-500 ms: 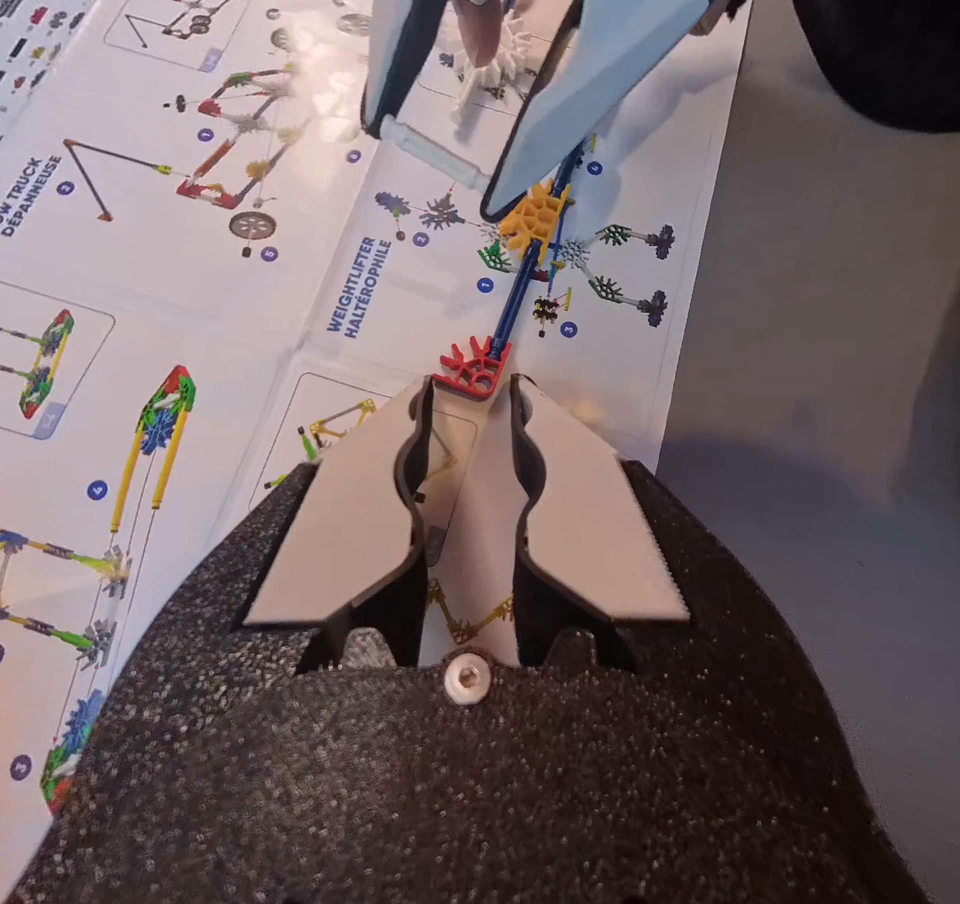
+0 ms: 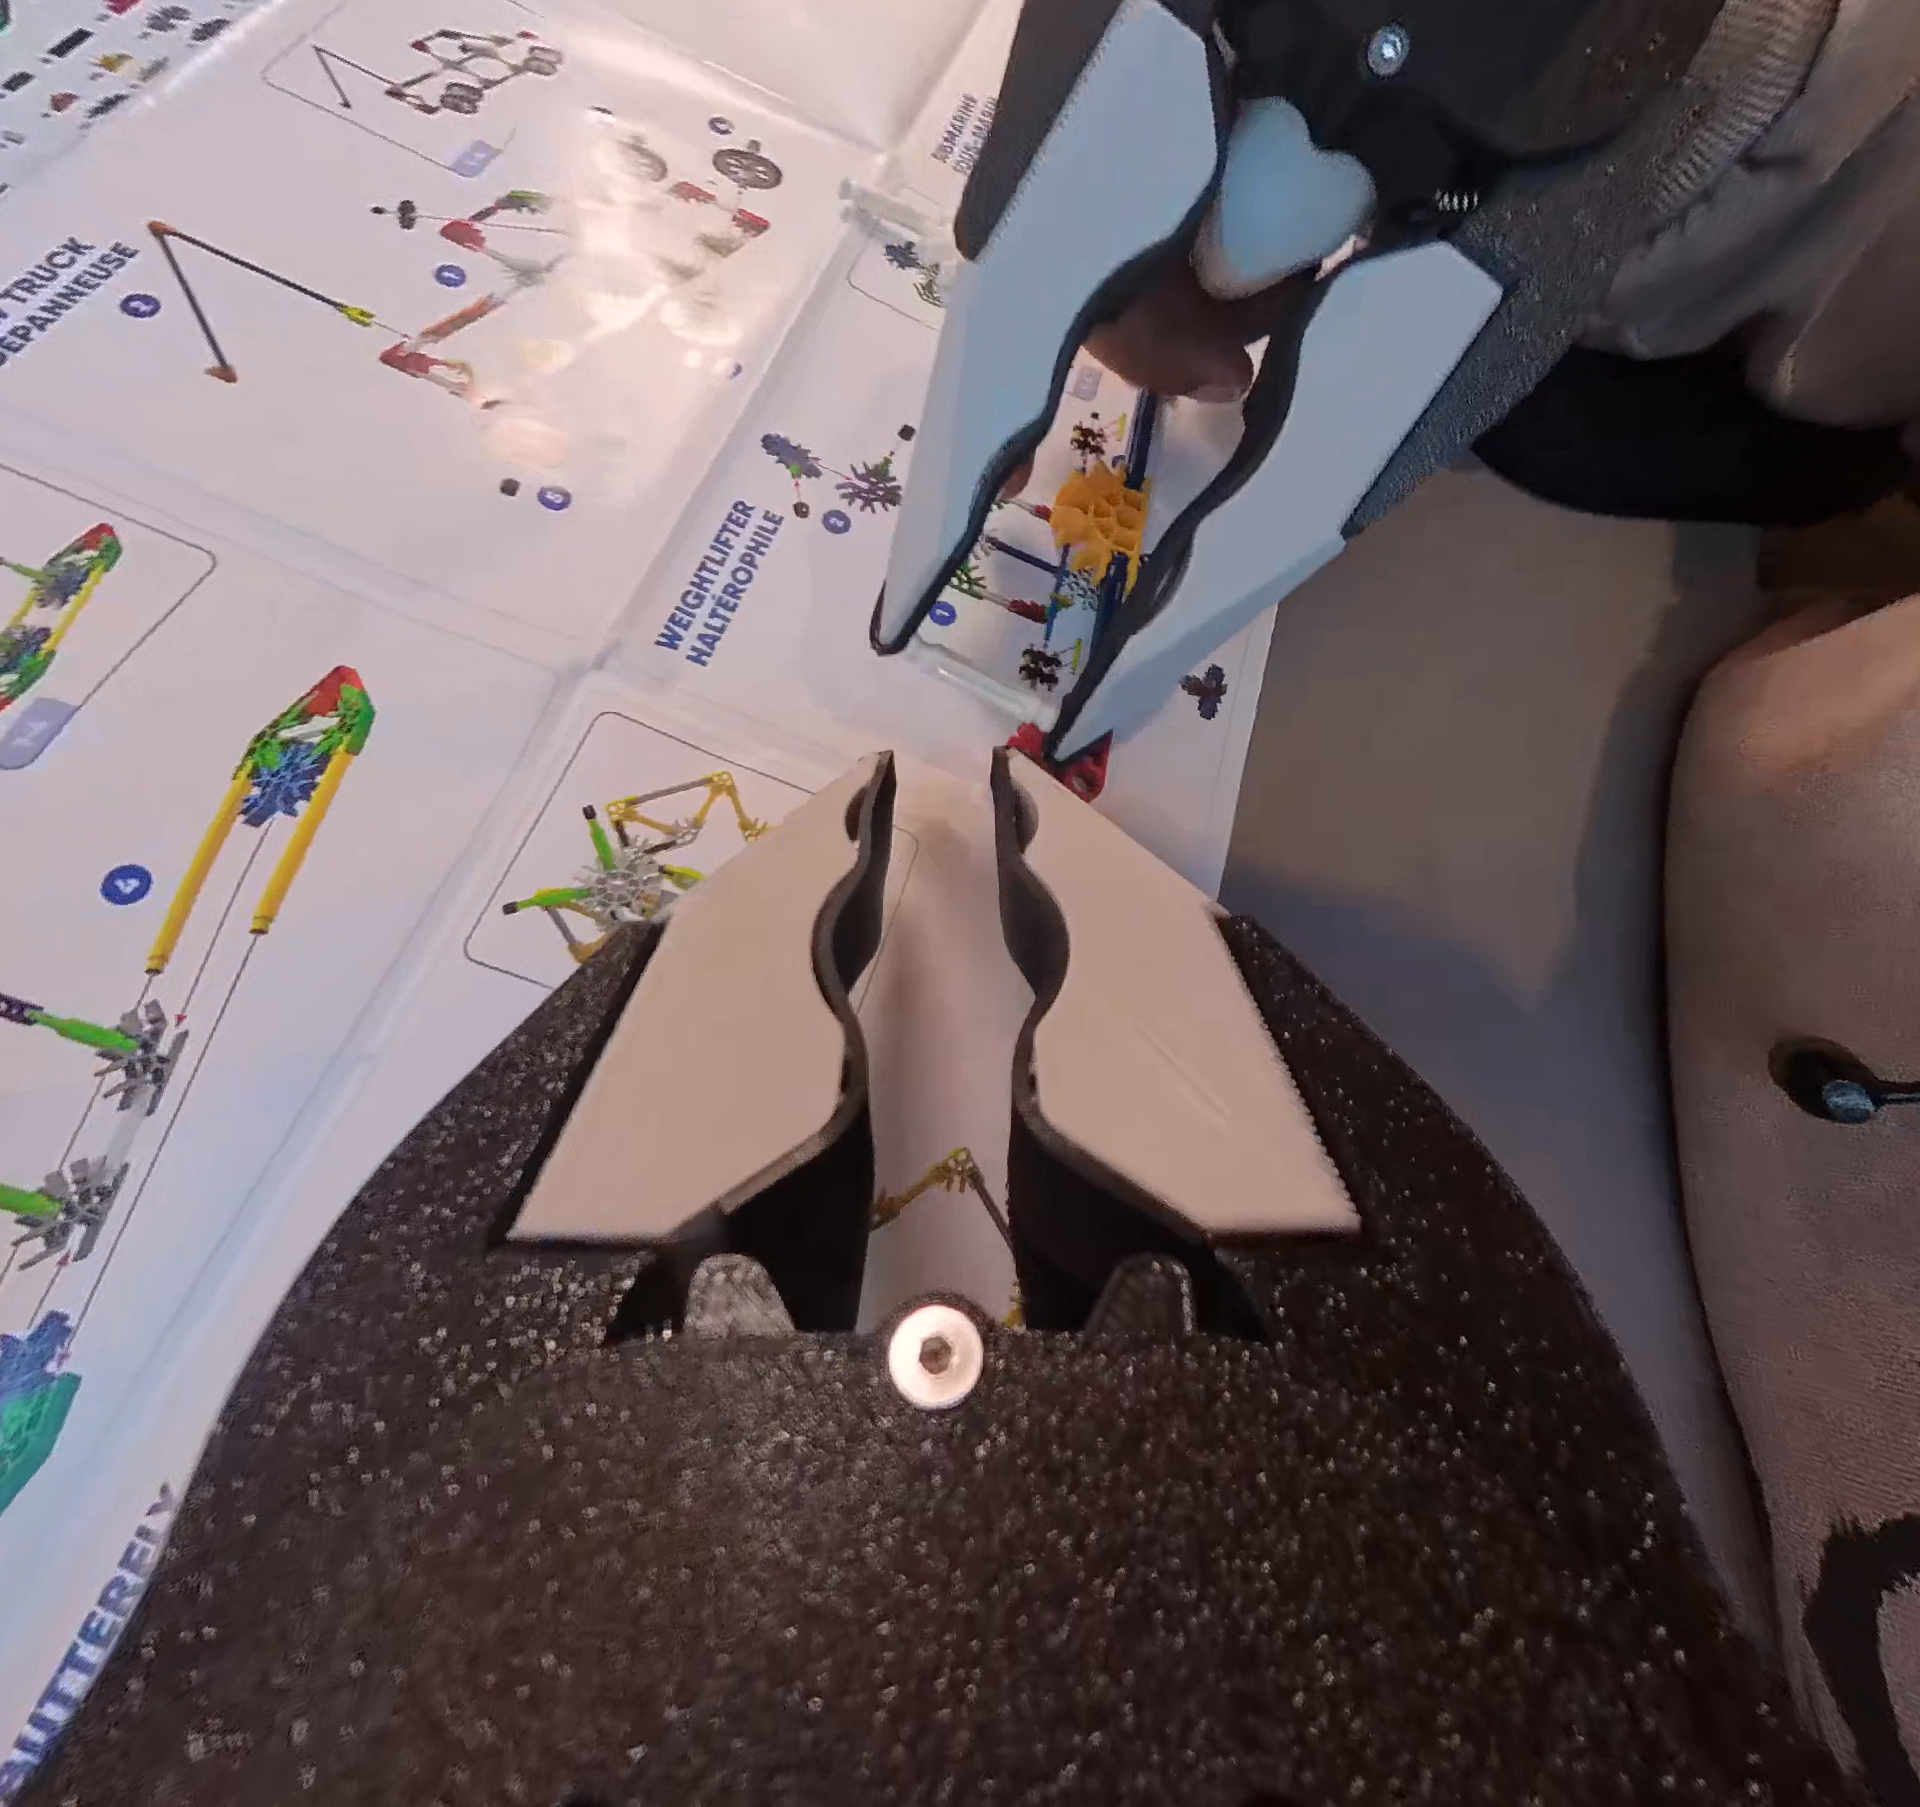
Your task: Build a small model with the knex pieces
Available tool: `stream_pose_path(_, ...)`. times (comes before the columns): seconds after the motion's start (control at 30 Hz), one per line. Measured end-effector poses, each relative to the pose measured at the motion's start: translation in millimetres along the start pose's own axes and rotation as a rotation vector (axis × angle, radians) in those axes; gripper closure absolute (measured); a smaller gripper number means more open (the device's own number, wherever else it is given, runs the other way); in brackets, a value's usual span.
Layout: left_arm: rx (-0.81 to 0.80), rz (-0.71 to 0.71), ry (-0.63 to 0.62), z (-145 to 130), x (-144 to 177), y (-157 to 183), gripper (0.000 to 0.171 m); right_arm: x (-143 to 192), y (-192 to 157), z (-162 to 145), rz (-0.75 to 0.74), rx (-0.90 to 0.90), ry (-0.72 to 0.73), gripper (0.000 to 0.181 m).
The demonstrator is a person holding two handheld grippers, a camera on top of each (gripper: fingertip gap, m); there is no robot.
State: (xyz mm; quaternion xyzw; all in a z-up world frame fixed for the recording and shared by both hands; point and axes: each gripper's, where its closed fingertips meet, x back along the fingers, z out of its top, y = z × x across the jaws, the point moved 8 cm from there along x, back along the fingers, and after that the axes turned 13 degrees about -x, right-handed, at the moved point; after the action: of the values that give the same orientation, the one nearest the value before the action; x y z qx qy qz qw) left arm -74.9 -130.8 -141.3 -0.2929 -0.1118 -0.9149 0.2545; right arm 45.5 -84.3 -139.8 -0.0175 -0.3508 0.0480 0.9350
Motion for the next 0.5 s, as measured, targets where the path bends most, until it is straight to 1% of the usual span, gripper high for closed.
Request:
stream_pose_path(0.13,0.03,0.027,0.0,-0.8,-2.5,-3.3,0.158,-9.3,-1.3,2.6,0.001,0.04,-0.066,0.148)
stream_pose_path(0.23,0.044,0.032,-0.006,-0.8,-5.5,-3.6,0.16,-12.9,-2.1,0.4,0.019,0.03,-0.108,0.148)
stream_pose_path(0.5,0.037,0.024,-0.032,0.3,-15.2,-0.9,0.162,-10.4,0.8,-0.6,0.047,0.009,-0.135,0.148)
